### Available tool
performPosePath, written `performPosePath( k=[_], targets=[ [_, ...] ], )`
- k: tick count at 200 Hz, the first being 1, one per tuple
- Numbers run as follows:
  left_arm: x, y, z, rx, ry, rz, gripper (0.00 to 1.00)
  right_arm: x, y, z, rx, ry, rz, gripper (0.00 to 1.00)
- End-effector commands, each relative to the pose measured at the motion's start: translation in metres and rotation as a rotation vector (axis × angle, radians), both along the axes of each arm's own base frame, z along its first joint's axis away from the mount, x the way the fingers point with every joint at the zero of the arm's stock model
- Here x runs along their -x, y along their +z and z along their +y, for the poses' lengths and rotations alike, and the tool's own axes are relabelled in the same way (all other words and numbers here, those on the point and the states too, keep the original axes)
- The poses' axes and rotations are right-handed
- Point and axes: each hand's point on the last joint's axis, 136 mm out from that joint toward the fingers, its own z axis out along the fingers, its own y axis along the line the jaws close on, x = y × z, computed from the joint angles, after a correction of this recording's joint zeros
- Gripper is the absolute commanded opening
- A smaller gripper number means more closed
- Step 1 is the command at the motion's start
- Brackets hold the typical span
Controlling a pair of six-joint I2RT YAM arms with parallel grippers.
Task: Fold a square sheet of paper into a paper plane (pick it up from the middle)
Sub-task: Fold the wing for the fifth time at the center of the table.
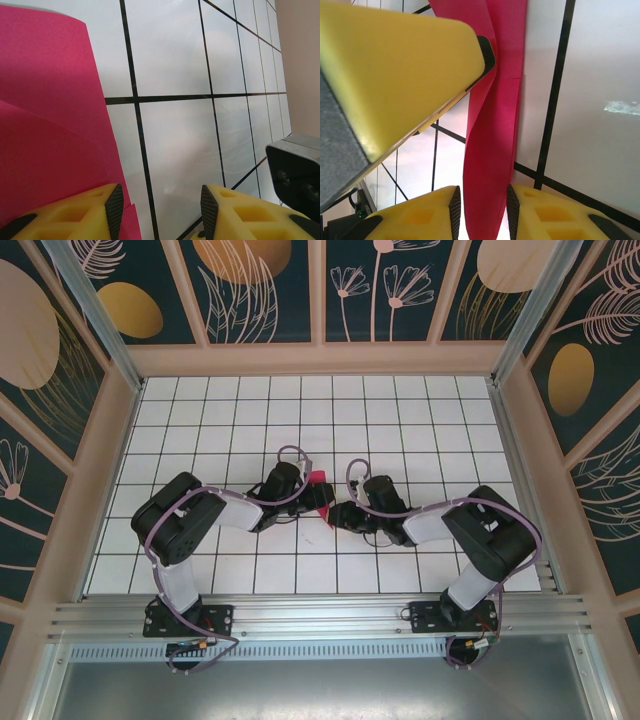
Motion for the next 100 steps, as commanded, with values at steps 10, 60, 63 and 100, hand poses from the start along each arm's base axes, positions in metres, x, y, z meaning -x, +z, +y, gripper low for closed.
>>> performPosePath(
  k=[10,60,63,100],
  targets=[
    [0.014,-0.021,0.002,-0.05,-0.043,0.066,0.48,0.004,-0.013,-0.004,0.059,0.0,0.071,0.28],
    [0.014,-0.022,0.001,-0.048,-0.046,0.07,0.48,0.005,-0.037,-0.024,0.261,-0.034,0.099,0.15],
    [0.015,-0.022,0.001,-0.048,-0.046,0.071,0.48,0.006,-0.04,-0.026,0.276,-0.036,0.102,0.14],
    [0.016,-0.024,0.0,-0.049,-0.052,0.08,0.48,0.008,-0.052,-0.032,0.366,-0.04,0.126,0.1]
  ],
)
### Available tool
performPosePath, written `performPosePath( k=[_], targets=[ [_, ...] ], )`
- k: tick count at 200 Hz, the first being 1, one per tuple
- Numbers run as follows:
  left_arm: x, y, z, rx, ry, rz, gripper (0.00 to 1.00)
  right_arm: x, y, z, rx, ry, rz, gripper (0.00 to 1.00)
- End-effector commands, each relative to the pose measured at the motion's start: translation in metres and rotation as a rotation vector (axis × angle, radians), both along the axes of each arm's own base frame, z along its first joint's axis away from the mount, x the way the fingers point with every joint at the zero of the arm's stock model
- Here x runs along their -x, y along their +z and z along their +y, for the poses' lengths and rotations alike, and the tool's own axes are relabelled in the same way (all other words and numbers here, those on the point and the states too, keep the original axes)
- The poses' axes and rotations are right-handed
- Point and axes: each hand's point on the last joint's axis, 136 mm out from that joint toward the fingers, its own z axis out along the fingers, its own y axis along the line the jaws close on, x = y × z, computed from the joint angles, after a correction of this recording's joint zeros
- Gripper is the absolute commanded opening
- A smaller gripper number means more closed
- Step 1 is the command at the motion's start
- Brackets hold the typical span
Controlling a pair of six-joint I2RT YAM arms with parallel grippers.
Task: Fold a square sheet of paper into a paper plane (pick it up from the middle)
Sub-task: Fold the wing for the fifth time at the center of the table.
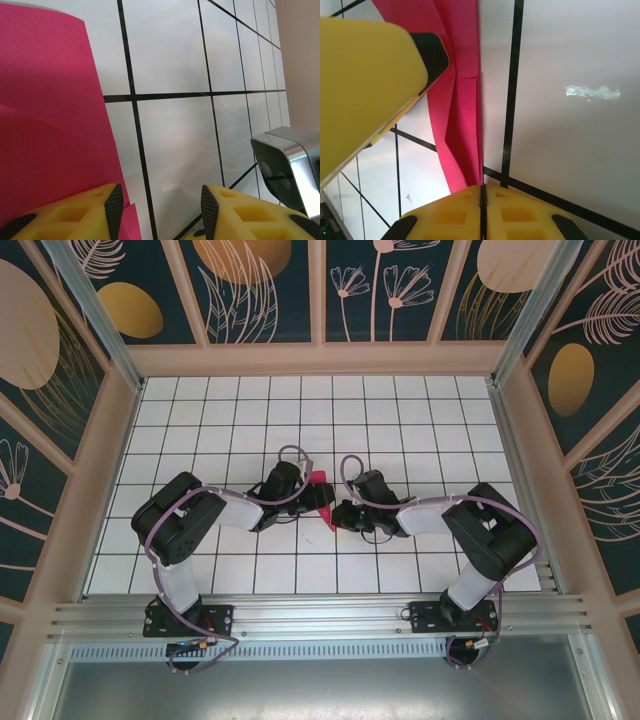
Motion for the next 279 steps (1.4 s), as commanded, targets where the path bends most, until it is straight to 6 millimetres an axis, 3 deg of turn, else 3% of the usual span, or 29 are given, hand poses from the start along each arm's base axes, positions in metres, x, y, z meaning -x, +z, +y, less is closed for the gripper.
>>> performPosePath(
  k=[1,39,71,93,127,153,210,279],
  targets=[
    [0.015,-0.024,0.002,-0.051,-0.042,0.072,0.48,0.01,-0.036,-0.026,0.192,-0.022,0.063,0.1],
    [0.016,-0.026,0.003,-0.054,-0.041,0.082,0.48,0.009,-0.022,-0.022,0.197,-0.007,0.032,0.14],
    [0.016,-0.024,0.003,-0.054,-0.043,0.078,0.48,-0.004,0.02,-0.024,0.107,-0.056,-0.048,0.11],
    [0.017,-0.024,0.003,-0.055,-0.046,0.079,0.48,-0.002,0.049,-0.01,-0.051,-0.025,-0.084,0.05],
    [0.015,-0.023,0.0,-0.052,-0.052,0.077,0.48,0.006,0.064,0.012,-0.21,0.031,-0.053,0.0],
    [0.014,-0.022,-0.002,-0.049,-0.055,0.079,0.48,0.009,0.053,0.02,-0.235,0.044,-0.002,0.0],
    [0.014,-0.021,-0.003,-0.048,-0.062,0.081,0.48,0.009,0.018,0.017,-0.206,0.009,0.081,0.0],
    [0.014,-0.023,-0.003,-0.058,-0.069,0.082,0.48,0.025,-0.036,-0.018,-0.055,-0.065,0.186,0.0]
  ],
)
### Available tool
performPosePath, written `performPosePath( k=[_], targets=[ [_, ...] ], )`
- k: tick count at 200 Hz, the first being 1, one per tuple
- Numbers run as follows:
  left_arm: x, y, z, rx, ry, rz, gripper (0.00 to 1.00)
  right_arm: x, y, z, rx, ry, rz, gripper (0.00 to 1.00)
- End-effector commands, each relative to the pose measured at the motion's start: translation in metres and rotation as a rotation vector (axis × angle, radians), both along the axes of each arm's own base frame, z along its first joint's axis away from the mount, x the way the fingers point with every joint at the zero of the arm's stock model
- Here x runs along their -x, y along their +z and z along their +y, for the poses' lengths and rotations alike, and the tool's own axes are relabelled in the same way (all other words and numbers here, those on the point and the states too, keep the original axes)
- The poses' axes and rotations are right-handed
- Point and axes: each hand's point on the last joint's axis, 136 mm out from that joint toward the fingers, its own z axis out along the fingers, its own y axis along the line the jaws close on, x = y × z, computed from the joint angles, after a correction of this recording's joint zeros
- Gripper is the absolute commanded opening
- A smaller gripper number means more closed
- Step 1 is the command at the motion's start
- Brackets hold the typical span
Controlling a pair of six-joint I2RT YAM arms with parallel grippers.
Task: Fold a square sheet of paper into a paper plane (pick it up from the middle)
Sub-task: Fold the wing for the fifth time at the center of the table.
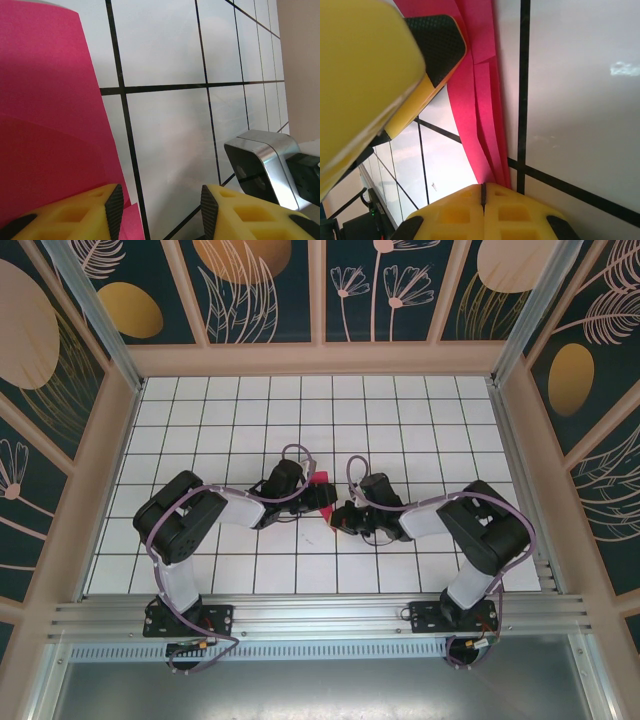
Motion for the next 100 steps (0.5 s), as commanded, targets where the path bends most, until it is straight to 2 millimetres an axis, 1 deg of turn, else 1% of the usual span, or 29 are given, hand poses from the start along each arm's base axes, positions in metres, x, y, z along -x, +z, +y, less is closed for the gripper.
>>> performPosePath(
  k=[1,21,29,37,63,75,88,100],
  targets=[
    [0.012,-0.023,0.003,-0.059,-0.033,0.055,0.48,0.017,-0.038,-0.025,0.113,-0.035,0.093,0.0],
    [0.011,-0.024,0.004,-0.063,-0.032,0.056,0.48,0.022,-0.047,-0.03,0.14,-0.041,0.125,0.0],
    [0.012,-0.024,0.004,-0.064,-0.032,0.057,0.48,0.023,-0.045,-0.029,0.129,-0.037,0.126,0.0],
    [0.012,-0.024,0.004,-0.066,-0.033,0.06,0.48,0.022,-0.035,-0.025,0.098,-0.032,0.105,0.0],
    [0.014,-0.026,0.006,-0.07,-0.034,0.062,0.48,0.009,0.006,-0.011,0.035,0.004,0.018,0.0],
    [0.014,-0.026,0.005,-0.07,-0.035,0.063,0.48,0.006,0.022,-0.005,0.012,0.028,-0.009,0.0],
    [0.014,-0.026,0.005,-0.07,-0.036,0.064,0.48,0.005,0.033,0.0,-0.018,0.049,-0.021,0.0],
    [0.013,-0.026,0.005,-0.069,-0.036,0.064,0.48,0.006,0.034,0.003,-0.026,0.056,-0.01,0.0]
  ],
)
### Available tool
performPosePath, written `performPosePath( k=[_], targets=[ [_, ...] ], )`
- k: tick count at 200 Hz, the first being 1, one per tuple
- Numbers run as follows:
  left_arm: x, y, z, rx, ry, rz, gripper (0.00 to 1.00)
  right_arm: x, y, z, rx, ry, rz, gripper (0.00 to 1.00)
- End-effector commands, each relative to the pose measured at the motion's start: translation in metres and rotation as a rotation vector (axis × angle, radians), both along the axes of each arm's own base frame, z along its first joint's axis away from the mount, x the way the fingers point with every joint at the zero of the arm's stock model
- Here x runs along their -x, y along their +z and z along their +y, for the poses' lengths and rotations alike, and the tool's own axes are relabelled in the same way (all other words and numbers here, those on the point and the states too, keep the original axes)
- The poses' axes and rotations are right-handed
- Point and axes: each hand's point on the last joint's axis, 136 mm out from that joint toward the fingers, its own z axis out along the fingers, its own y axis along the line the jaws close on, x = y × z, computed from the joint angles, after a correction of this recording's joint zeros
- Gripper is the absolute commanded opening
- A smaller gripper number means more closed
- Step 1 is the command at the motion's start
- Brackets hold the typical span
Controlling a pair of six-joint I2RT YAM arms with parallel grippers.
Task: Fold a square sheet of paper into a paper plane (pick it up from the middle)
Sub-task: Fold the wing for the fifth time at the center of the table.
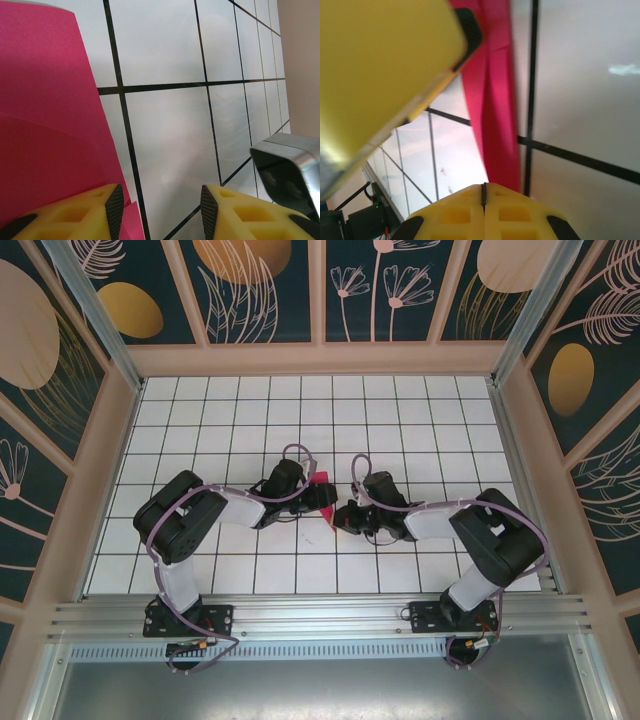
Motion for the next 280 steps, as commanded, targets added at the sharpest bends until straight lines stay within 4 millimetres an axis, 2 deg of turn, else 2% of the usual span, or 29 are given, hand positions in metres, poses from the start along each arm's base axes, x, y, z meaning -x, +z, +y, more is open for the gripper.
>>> performPosePath(
  k=[1,29,75,114,129,160,174,184,215,239,253,280],
  targets=[
    [0.013,-0.026,0.005,-0.065,-0.028,0.068,0.48,0.002,0.014,0.006,-0.02,0.043,0.002,0.0],
    [0.012,-0.024,0.003,-0.061,-0.03,0.065,0.48,0.006,0.002,0.009,0.012,0.056,0.037,0.0],
    [0.013,-0.026,0.004,-0.067,-0.034,0.069,0.48,0.012,-0.042,-0.016,0.194,0.008,0.112,0.0],
    [0.013,-0.027,0.003,-0.07,-0.036,0.073,0.48,0.028,-0.064,-0.029,0.245,0.006,0.184,0.0],
    [0.013,-0.027,0.004,-0.074,-0.037,0.072,0.48,0.031,-0.06,-0.028,0.229,0.01,0.183,0.0],
    [0.013,-0.028,0.003,-0.072,-0.039,0.074,0.48,0.023,-0.024,-0.013,0.134,0.034,0.119,0.0],
    [0.013,-0.027,0.003,-0.071,-0.038,0.074,0.48,0.023,-0.018,-0.009,0.113,0.046,0.11,0.0],
    [0.013,-0.028,0.003,-0.072,-0.038,0.073,0.48,0.026,-0.023,-0.012,0.121,0.049,0.122,0.0],
    [0.013,-0.027,0.002,-0.07,-0.039,0.075,0.48,0.04,-0.056,-0.026,0.207,0.049,0.204,0.0],
    [0.012,-0.027,0.003,-0.071,-0.039,0.075,0.48,0.042,-0.061,-0.031,0.252,0.045,0.206,0.0],
    [0.013,-0.027,0.002,-0.07,-0.041,0.075,0.48,0.035,-0.048,-0.027,0.236,0.047,0.172,0.0],
    [0.013,-0.026,0.003,-0.067,-0.041,0.074,0.48,0.014,-0.006,-0.006,0.125,0.053,0.065,0.0]
  ],
)
